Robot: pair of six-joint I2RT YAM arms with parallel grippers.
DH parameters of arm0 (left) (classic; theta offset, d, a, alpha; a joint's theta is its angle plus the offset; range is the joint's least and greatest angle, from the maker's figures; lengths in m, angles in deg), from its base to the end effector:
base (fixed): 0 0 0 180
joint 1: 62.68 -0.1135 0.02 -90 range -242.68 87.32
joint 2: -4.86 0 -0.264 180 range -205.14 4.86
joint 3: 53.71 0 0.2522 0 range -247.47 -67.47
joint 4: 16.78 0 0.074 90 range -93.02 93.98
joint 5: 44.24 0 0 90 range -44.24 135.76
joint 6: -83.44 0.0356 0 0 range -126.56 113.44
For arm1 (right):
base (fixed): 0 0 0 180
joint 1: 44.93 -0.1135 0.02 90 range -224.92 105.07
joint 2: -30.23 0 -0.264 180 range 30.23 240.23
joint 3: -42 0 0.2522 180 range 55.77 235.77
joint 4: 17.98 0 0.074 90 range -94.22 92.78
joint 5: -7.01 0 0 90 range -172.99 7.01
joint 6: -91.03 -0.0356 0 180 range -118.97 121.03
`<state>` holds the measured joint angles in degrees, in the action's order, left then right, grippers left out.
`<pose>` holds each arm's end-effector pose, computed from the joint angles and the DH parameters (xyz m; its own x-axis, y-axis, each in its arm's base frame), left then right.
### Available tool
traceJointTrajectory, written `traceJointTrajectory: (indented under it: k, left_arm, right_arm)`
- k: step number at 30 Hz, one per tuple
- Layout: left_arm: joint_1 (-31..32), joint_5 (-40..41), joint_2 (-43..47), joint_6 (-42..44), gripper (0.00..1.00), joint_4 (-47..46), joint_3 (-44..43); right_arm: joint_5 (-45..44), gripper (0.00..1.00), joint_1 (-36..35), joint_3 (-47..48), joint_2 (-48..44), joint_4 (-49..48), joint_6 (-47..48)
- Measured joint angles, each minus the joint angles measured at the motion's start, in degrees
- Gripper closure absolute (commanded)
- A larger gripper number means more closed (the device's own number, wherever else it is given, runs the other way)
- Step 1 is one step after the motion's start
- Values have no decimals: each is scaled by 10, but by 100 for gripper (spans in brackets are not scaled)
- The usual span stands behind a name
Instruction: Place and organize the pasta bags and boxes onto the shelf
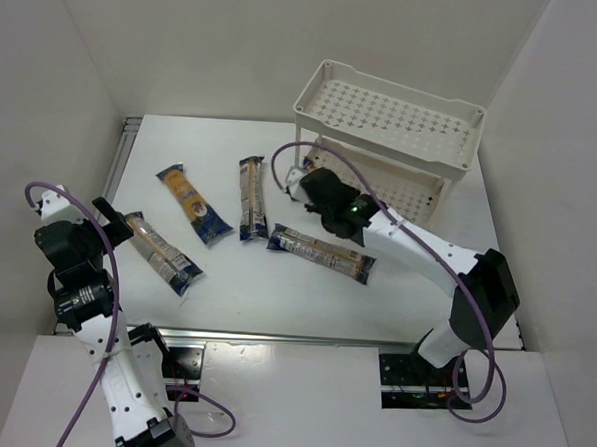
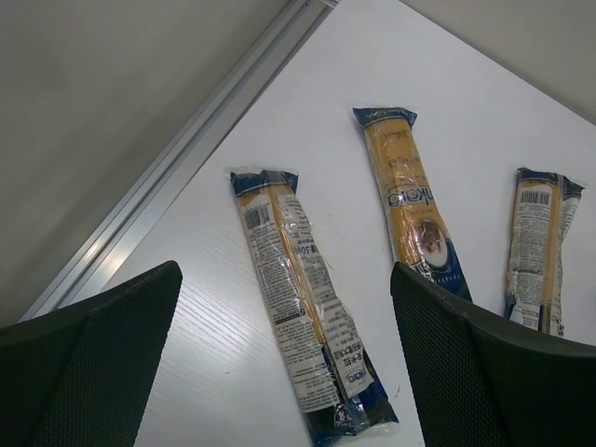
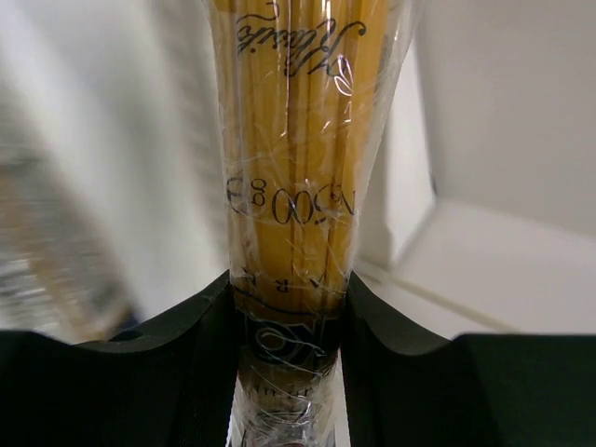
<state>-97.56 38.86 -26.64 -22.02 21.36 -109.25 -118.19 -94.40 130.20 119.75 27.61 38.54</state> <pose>0.1101 0.0716 0.3275 -0.0668 -0.3691 -0.9270 -0.5083 0.8120 -0.2867 0.2368 0.2454 0.2964 -0.1541 -0.9459 -0.2856 -0.5786 0.3207 -0.7499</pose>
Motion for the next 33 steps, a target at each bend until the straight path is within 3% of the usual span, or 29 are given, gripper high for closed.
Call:
traceJointTrajectory:
  k: [4,8,9,10,15,24,28,33]
  left_arm:
    - [-3,-1,0,0,0,0,0]
    - [-3,-1,0,0,0,0,0]
    - [-3,-1,0,0,0,0,0]
    - [-3,-1,0,0,0,0,0]
    - [-3,-1,0,0,0,0,0]
    - [-3,-5,0,0,0,0,0]
    - [-3,-6,0,0,0,0,0]
    - [-3,-7,0,0,0,0,0]
  right_arm:
    - [-14,100,101,-52,0,-87,83]
    - [17,97,149,-82,0,-144,160]
    - [29,61,155,-86,1,-158,177]
    - [39,34,160,-87,4,-173,191]
    - [69,1,180,-72,47,-242,229]
    - [70,1,188,-70,45,-259,225]
    - [109,1,151,-70,-14,-195,183]
    - [224,1,75,-68,-65,-92,99]
